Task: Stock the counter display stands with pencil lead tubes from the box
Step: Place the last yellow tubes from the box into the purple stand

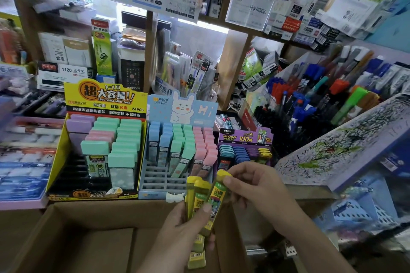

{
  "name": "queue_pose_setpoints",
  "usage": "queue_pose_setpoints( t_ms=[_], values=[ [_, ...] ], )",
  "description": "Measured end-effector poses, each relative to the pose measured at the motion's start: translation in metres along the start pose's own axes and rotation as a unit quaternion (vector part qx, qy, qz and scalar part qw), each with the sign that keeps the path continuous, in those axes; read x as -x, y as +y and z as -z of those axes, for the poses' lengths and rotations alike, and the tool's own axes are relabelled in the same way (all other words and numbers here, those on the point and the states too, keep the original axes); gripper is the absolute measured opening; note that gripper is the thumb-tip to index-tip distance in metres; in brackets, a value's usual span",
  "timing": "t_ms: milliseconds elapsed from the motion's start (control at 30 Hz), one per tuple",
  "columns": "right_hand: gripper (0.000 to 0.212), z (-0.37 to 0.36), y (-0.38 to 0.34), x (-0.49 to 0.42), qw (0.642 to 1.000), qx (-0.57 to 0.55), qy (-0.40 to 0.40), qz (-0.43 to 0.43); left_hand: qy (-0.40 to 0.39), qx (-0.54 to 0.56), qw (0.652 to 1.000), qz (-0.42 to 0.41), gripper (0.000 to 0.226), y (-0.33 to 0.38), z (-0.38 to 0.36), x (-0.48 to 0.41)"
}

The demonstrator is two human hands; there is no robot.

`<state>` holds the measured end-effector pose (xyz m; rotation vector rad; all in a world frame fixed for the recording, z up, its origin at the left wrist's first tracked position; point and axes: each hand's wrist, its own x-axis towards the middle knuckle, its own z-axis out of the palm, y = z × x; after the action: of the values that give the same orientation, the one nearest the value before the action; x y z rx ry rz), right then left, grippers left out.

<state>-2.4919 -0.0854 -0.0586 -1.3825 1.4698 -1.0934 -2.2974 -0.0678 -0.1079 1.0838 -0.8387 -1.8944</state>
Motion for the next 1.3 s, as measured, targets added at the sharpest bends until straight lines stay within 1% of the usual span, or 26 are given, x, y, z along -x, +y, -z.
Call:
queue_pose_setpoints(
  t_ms=[33,100,133,167,233,333,367,500,633,767,900,1000,1167,1300],
  values=[
    [0.024,0.003,-0.001,0.001,1.0,-0.01,0.005,-0.002,0.011,0.015,1.0,0.009,0.005,0.001,-0.001,0.0],
    [0.028,0.011,-0.003,0.003,0.999,-0.028,0.02,-0.004,0.027,0.035,0.999,0.027,0.013,0.001,-0.001,-0.002],
    [0.028,0.016,-0.005,0.004,0.999,-0.033,0.029,-0.003,0.03,0.048,0.998,0.032,0.014,0.0,0.0,-0.003],
    [0.026,0.021,-0.006,0.005,0.999,-0.034,0.038,-0.001,0.035,0.059,0.997,0.037,0.011,0.001,-0.001,-0.004],
    [0.022,0.034,-0.008,0.006,0.998,-0.022,0.061,0.006,0.037,0.067,0.996,0.04,0.018,0.0,0.001,-0.005],
    [0.011,0.058,-0.01,0.005,0.993,0.024,0.112,0.037,0.045,0.065,0.996,0.047,0.016,-0.002,0.001,-0.007],
    [0.01,0.065,-0.01,0.004,0.989,0.05,0.128,0.053,0.047,0.066,0.995,0.05,0.014,-0.002,0.001,-0.007],
    [0.016,0.092,-0.007,-0.001,0.971,0.129,0.178,0.092,0.049,0.064,0.995,0.054,0.012,-0.004,0.0,-0.008],
    [0.022,0.101,0.002,-0.011,0.961,0.151,0.204,0.11,0.047,0.064,0.995,0.055,0.013,-0.003,-0.002,-0.006],
    [0.029,0.099,0.009,-0.019,0.954,0.169,0.209,0.131,0.049,0.064,0.995,0.05,0.013,-0.002,-0.002,-0.004],
    [0.028,0.097,0.016,-0.024,0.946,0.221,0.202,0.124,0.049,0.064,0.995,0.05,0.011,-0.001,-0.001,-0.003],
    [0.026,0.094,0.019,-0.026,0.942,0.247,0.194,0.122,0.047,0.061,0.996,0.05,0.011,-0.001,-0.002,-0.004],
    [0.021,0.088,0.027,-0.03,0.924,0.307,0.195,0.12,0.048,0.058,0.996,0.049,0.01,-0.002,-0.004,-0.004],
    [0.018,0.083,0.034,-0.03,0.905,0.346,0.221,0.11,0.043,0.053,0.996,0.049,0.011,-0.003,-0.002,-0.006]
  ],
)
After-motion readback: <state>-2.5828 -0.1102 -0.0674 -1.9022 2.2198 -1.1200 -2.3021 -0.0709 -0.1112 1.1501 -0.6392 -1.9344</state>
